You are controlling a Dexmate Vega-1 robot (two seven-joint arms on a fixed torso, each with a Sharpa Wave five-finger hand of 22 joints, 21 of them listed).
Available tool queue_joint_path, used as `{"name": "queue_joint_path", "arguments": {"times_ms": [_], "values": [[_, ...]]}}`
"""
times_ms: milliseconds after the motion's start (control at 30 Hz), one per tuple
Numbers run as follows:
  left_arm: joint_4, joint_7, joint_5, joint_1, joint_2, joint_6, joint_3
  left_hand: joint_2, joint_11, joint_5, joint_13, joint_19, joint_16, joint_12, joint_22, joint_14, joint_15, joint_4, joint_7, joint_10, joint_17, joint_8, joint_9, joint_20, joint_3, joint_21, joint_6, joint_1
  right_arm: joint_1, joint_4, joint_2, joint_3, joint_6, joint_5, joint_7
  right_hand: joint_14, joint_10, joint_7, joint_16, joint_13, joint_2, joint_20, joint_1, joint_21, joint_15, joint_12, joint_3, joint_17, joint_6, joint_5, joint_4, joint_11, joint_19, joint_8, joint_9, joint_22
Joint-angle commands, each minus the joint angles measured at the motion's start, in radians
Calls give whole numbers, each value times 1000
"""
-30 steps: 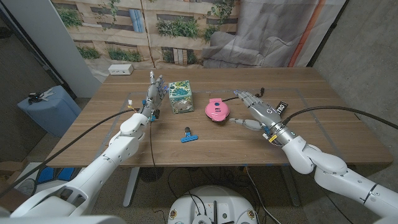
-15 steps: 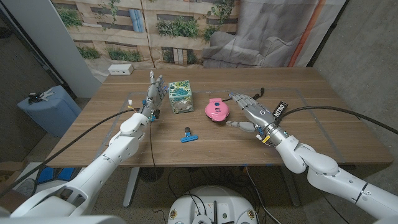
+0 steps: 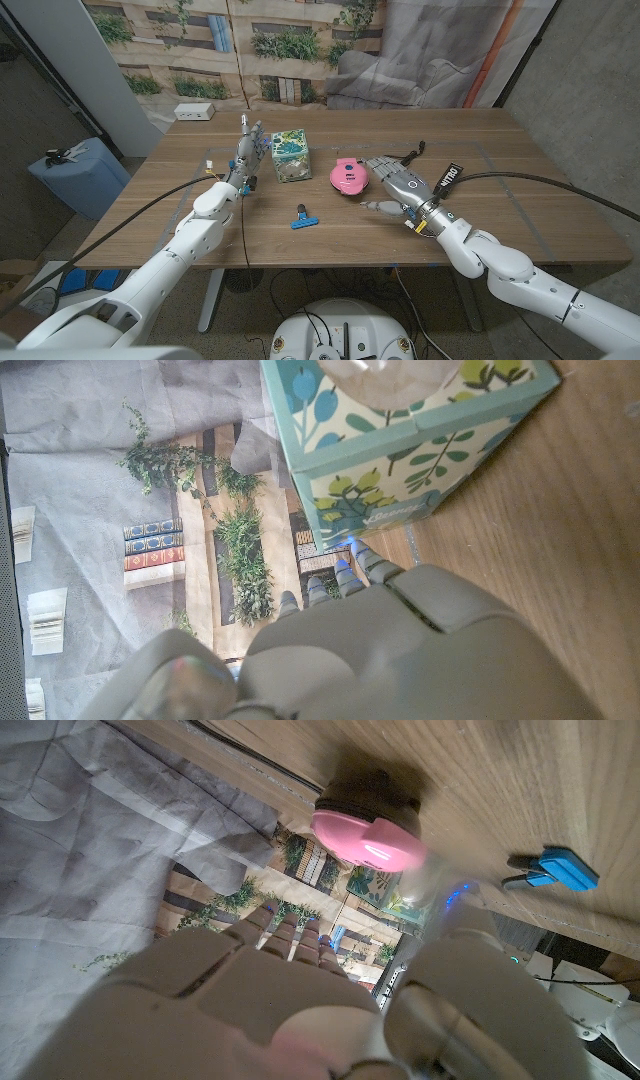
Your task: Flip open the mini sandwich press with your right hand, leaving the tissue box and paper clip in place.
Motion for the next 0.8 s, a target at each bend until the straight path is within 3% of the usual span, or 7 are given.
{"name": "queue_joint_path", "arguments": {"times_ms": [33, 467, 800], "values": [[0, 0, 0, 0, 0, 0, 0, 52, 0, 5, 2, 3, 3, 7, 3, -7, -36, 1, -8, -5, 3, 5, 4, -3, -8, 6, -33, 0, 32, 39, 29, -54, -35, -59, -20, 13, 16, -3, 12, -1, -9, -16, 21, 9, 3, 9, 13, -4, 9, 1, -2, -3, 25, 6, 2, 1], [0, 0, 0, 0, 0, 0, 0, 52, 1, 5, 2, 3, 3, 7, 3, -7, -37, 1, -8, -6, 3, 5, 4, -3, -8, 6, -34, 0, 76, 105, 68, -101, -38, -73, -68, 40, 34, -7, 16, -5, -15, -9, 97, 18, 9, 5, 43, -20, 32, 4, -10, -1, 78, 11, 2, 1], [0, 0, 0, 0, 0, 0, 0, 52, 0, 5, 2, 4, 3, 7, 3, -7, -37, 1, -8, -6, 3, 5, 4, -3, -8, 7, -34, 0, 104, 147, 100, -142, -76, -115, -103, 39, 35, -7, 13, -6, -19, -3, 128, 13, 21, 2, 56, -24, 33, 6, -11, 2, 83, 10, 2, 0]]}}
